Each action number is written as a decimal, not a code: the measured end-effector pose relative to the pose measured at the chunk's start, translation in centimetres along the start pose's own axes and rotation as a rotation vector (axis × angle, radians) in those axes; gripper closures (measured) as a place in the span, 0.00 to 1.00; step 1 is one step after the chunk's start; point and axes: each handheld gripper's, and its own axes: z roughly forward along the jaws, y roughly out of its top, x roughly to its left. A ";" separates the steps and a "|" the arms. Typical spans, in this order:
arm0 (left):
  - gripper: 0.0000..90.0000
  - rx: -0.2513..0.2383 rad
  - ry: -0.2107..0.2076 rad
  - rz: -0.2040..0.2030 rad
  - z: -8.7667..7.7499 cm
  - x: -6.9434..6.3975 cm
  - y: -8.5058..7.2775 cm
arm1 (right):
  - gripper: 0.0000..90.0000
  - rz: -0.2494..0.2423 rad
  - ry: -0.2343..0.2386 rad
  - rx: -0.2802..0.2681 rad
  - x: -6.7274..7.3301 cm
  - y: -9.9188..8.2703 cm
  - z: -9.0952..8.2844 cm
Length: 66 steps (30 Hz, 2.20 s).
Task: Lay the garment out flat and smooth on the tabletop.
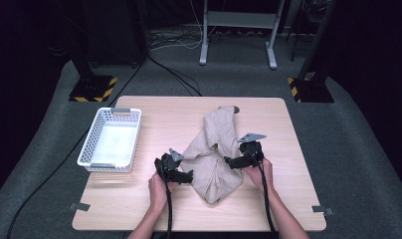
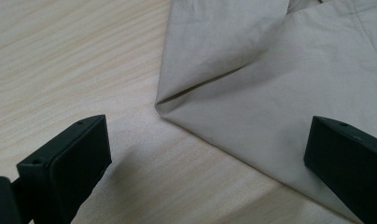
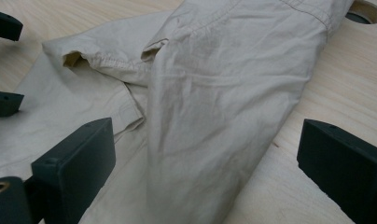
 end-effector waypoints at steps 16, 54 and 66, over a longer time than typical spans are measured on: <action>0.01 0.001 -0.032 -0.026 0.3 0.2 -0.2 | 0.04 -0.012 0.001 0.016 0.3 1.4 1.9; 0.01 -0.007 -0.040 -0.024 0.3 0.3 -0.3 | 0.61 -0.084 -0.030 0.131 2.2 4.5 6.8; 0.01 -0.005 -0.039 -0.025 0.3 0.3 -0.3 | 0.92 -0.100 -0.042 0.129 2.5 4.6 6.5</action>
